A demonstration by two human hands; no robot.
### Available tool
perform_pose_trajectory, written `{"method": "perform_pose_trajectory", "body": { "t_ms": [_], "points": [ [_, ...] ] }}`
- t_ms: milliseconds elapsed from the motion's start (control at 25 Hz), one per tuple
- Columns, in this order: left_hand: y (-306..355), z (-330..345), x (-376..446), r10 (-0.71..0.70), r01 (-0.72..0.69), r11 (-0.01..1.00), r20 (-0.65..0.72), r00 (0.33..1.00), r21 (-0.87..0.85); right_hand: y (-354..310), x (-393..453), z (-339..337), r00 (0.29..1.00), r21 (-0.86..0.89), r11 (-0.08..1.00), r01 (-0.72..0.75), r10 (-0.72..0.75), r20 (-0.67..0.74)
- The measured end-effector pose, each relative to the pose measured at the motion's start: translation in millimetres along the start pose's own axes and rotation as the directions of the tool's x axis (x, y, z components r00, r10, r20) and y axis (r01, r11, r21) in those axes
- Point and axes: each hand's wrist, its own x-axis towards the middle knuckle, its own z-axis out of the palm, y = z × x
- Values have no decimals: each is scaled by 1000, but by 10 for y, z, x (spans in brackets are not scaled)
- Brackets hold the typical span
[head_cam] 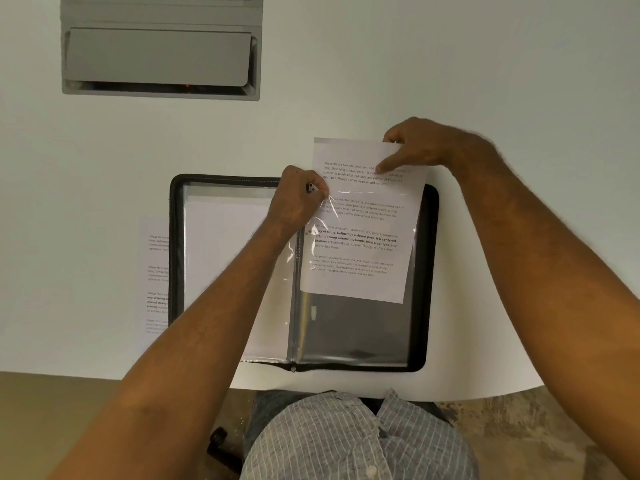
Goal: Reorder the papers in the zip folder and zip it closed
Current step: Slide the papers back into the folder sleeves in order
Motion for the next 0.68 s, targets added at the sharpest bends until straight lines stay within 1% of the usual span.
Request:
{"method": "perform_pose_trajectory", "body": {
  "t_ms": [120,200,320,400,520,680],
  "points": [
    [-7,16,7,-19,19,1000,5,1000,-18,-117,114,12,1000,-131,991,-17,19,15],
    [-13,20,14,-46,46,999,-10,999,-25,-139,156,-3,1000,-176,984,-15,20,24],
    [39,-3,14,-16,16,999,6,1000,-34,-184,169,-124,999,-170,986,-4,12,44],
    [25,-5,20,-4,4,999,7,1000,-36,-241,196,-133,995,-199,980,0,20,101],
    [-24,10,30,-17,17,999,14,1000,-31,-247,242,-10,979,-248,968,-21,70,190],
    [-52,20,33,-12,12,999,3,1000,-52,-156,212,-12,979,-224,973,-56,98,177]
  ]
}}
